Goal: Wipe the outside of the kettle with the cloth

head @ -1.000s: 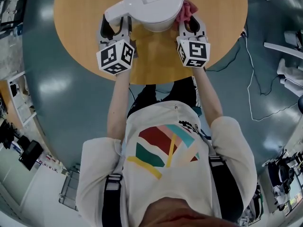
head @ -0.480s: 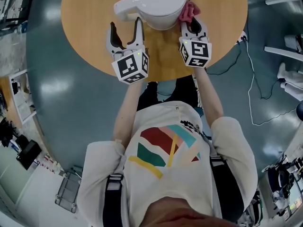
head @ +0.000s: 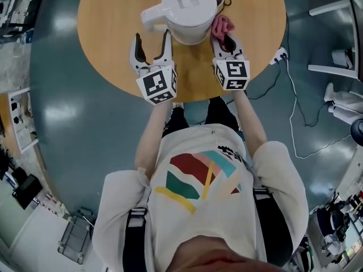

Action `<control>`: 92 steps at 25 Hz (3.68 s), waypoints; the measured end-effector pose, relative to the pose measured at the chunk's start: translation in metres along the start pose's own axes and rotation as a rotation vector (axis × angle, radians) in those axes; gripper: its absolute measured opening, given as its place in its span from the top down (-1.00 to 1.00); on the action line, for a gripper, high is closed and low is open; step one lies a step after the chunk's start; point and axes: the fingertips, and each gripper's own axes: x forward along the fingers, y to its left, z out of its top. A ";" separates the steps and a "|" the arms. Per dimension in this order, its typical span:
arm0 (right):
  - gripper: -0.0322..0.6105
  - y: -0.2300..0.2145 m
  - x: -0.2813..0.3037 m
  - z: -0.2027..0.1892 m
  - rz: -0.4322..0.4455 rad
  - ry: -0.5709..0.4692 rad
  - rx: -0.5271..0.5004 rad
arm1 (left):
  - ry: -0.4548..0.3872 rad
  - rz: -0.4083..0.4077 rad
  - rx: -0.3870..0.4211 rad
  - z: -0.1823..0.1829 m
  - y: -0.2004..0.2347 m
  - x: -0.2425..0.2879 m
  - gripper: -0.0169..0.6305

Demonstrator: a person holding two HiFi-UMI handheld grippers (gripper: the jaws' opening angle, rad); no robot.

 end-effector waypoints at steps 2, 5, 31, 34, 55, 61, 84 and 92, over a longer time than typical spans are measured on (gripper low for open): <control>0.75 -0.003 -0.007 0.004 -0.003 0.006 -0.022 | 0.006 -0.046 0.037 0.003 0.008 0.005 -0.23; 0.75 -0.010 -0.022 0.002 -0.002 0.027 -0.052 | 0.024 -0.280 0.099 -0.003 0.001 0.015 -0.23; 0.75 0.072 -0.075 0.023 -0.087 -0.013 -0.061 | 0.113 -1.083 0.192 -0.005 -0.015 -0.069 0.37; 0.75 0.073 -0.085 0.028 -0.107 -0.022 -0.058 | 0.109 -1.164 0.217 -0.007 -0.041 -0.092 0.37; 0.75 -0.049 -0.201 -0.016 -0.354 0.014 0.050 | 0.076 -1.061 0.181 -0.011 -0.219 -0.077 0.37; 0.75 -0.027 -0.195 -0.009 -0.331 0.003 0.039 | -0.084 -0.948 0.066 0.025 -0.136 -0.083 0.37; 0.75 0.065 -0.113 0.020 -0.289 -0.008 0.011 | 0.152 -1.467 0.259 0.037 -0.051 0.030 -0.64; 0.75 0.042 -0.112 0.017 -0.283 0.024 0.001 | 0.218 -1.551 0.366 0.012 -0.070 0.018 -0.64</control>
